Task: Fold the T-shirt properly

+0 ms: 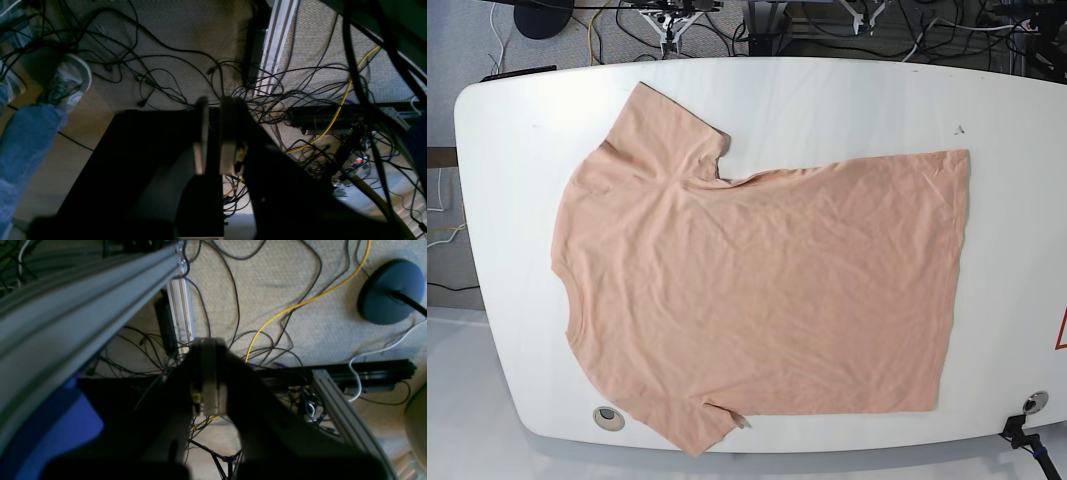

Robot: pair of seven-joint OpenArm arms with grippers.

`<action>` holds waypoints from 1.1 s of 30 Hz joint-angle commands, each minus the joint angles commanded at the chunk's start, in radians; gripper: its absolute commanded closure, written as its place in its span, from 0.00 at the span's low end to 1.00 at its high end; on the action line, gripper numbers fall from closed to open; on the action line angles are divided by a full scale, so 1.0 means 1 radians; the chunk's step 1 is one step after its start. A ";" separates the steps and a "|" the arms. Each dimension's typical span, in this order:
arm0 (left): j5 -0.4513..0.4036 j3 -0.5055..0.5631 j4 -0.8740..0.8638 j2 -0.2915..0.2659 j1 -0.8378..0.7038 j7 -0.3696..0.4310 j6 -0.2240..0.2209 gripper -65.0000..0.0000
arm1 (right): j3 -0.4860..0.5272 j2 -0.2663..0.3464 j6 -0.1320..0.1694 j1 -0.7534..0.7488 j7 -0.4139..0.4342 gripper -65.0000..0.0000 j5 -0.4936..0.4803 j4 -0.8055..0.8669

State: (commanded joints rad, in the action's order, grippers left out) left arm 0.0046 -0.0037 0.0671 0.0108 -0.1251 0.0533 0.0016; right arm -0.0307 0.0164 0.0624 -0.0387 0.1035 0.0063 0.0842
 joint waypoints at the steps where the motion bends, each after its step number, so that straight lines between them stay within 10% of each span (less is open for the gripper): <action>1: -0.001 0.007 -0.002 0.000 0.001 -0.002 0.003 0.93 | 0.000 0.001 -0.002 -0.004 0.001 1.00 -0.002 0.005; 9: -0.001 0.001 0.061 0.006 -0.048 0.008 0.000 0.93 | -0.005 0.004 -0.052 -0.015 0.036 1.00 0.001 0.008; 33: 0.009 0.000 0.701 0.120 -0.490 0.009 0.000 0.95 | -0.017 0.057 -0.027 -0.343 0.092 1.00 0.008 0.388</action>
State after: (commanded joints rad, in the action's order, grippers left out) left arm 0.0136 -0.0034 0.7680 0.1309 -0.6150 0.0620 0.0015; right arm -0.0481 0.0734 0.0355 -0.3821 0.1951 0.0143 0.4725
